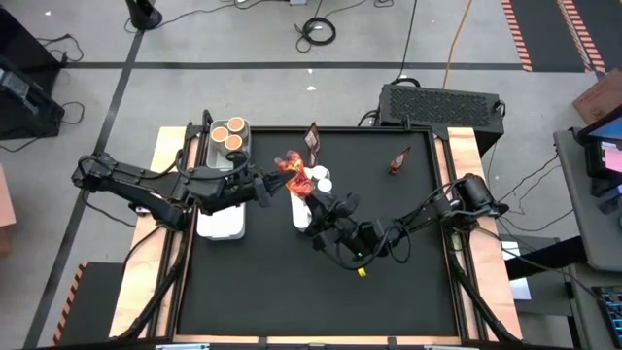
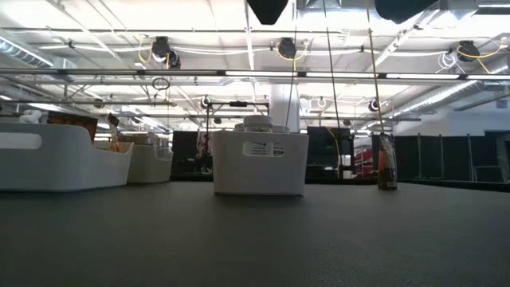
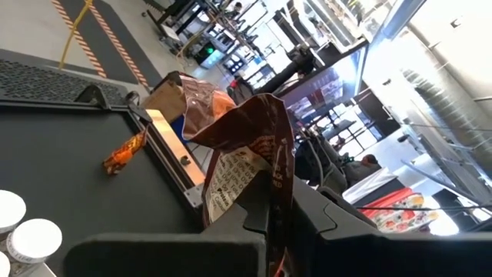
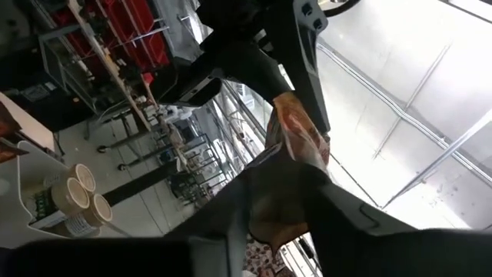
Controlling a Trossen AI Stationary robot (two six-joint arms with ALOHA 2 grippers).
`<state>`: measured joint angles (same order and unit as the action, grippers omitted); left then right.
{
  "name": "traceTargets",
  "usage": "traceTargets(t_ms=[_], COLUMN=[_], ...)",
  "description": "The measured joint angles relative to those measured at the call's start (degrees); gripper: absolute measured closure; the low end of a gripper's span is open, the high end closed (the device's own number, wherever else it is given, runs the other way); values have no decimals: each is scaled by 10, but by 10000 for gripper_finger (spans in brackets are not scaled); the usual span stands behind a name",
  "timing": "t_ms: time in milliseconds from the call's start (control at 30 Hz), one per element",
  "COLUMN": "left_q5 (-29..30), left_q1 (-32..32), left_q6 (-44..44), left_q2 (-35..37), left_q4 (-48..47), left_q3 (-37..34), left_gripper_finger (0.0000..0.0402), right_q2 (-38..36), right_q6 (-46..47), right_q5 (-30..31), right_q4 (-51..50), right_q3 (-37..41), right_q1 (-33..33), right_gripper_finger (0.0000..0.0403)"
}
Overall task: Sort spices by type
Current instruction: Put the orange seasoning pack into the left white bin
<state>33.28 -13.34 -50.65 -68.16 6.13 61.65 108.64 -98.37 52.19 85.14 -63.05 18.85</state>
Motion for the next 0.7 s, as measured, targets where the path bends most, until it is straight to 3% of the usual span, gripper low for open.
traceTargets(t_ms=[200,400,700], left_q5=[0,1,24], left_q1=[0,0,-1], left_q6=[0,14,163], left_q2=[0,-1,53], left_q4=[0,-2,-9], left_q3=[0,0,-1], left_gripper_finger=[382,382,382], right_q2=[0,0,0], right_q6=[0,-2,32], right_q5=[0,10,163], right_q4=[0,0,-116], right_q3=[0,0,2], right_q1=[0,0,52], right_gripper_finger=[247,224,227])
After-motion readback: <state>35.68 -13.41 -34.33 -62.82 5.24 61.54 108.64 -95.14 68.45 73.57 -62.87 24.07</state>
